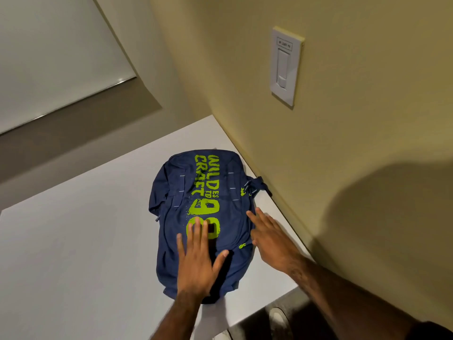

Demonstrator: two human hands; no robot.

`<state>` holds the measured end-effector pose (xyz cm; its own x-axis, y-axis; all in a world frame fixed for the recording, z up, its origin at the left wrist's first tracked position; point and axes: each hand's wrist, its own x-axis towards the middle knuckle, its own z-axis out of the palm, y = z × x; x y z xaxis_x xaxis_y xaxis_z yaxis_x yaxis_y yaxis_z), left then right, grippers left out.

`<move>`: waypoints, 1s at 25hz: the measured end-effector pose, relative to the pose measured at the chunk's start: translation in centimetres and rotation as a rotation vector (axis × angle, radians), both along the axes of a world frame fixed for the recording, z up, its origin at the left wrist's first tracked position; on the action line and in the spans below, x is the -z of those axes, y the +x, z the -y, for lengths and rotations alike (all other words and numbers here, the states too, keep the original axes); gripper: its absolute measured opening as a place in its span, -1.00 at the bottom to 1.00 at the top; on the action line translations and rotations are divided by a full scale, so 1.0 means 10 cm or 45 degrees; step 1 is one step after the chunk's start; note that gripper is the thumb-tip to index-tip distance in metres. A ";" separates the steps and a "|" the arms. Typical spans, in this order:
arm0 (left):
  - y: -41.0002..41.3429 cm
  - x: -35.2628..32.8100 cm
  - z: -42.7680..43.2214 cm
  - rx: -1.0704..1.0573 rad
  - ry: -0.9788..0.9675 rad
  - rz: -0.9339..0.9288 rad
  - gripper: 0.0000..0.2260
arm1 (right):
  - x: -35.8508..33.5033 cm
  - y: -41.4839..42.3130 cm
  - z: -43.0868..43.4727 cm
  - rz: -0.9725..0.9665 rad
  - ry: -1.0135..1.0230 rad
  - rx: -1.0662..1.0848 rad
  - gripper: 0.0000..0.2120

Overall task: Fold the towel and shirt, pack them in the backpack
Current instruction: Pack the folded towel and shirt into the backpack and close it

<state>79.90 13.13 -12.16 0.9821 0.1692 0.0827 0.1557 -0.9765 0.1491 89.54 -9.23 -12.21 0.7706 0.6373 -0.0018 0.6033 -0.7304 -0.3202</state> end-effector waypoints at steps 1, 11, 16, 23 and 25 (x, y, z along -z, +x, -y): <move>0.03 0.05 0.16 0.218 0.086 -0.033 -0.16 | 0.02 0.00 0.03 0.031 0.001 -0.024 -0.89; 0.39 0.45 0.42 0.338 0.345 -0.218 -0.32 | -0.04 -0.03 0.13 0.163 -0.096 -0.125 -0.90; 0.40 0.38 0.46 0.280 0.254 -0.237 -0.36 | -0.21 0.41 0.16 0.237 -0.202 -0.167 -0.87; 0.41 0.43 0.42 0.285 0.281 -0.184 -0.34 | -0.19 1.32 -0.13 0.533 -0.659 -0.157 -0.74; 0.40 0.47 0.38 0.285 0.309 -0.142 -0.32 | -0.22 1.62 -0.31 0.556 -0.716 -0.189 -0.77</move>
